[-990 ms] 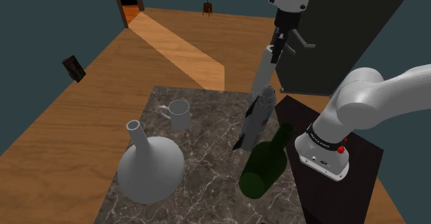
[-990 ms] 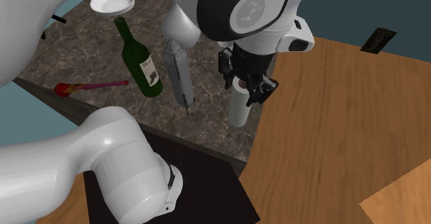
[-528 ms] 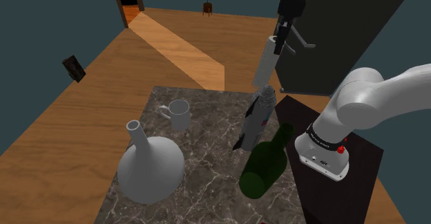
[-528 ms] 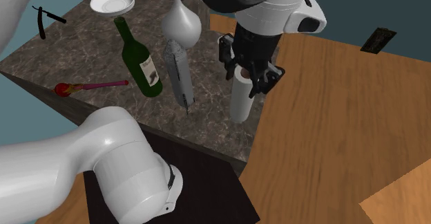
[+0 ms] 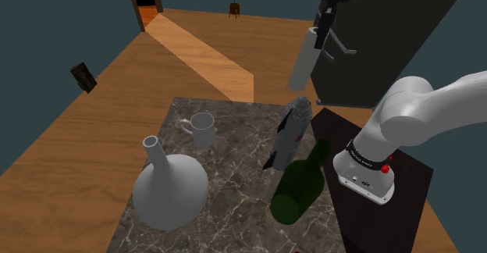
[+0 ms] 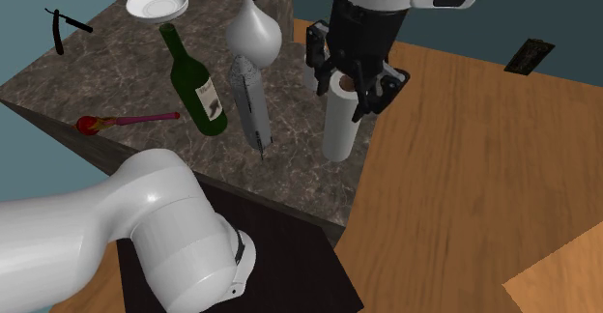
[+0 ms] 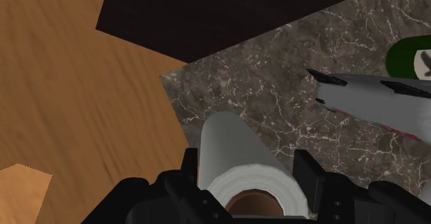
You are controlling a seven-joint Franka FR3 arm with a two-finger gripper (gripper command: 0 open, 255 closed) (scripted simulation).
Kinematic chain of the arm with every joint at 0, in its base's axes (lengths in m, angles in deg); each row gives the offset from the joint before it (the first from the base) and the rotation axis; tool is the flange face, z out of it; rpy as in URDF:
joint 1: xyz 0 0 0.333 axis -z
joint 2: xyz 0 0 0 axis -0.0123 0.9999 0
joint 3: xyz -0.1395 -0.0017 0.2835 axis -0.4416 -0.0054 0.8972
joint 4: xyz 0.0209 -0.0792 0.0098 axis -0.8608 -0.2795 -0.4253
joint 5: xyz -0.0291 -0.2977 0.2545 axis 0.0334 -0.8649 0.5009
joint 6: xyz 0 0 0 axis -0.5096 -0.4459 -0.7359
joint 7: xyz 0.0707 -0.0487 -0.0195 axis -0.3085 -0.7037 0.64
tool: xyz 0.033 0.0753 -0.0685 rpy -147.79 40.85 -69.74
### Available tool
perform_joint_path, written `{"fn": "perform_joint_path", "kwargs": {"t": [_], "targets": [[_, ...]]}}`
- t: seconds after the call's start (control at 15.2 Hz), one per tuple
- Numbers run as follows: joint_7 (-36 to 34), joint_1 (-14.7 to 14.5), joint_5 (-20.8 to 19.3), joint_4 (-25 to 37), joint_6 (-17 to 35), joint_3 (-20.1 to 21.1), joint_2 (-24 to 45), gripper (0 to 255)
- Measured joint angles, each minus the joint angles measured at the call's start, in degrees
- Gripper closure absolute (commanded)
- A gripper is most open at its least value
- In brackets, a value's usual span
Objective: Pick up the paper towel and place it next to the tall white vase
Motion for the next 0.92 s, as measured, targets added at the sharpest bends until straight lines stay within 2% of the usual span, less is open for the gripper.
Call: {"fn": "perform_joint_path", "kwargs": {"t": [0.92], "targets": [[-0.23, -0.24, 0.28, 13.67, -9.76, 0.15, 3.90, 255]]}}
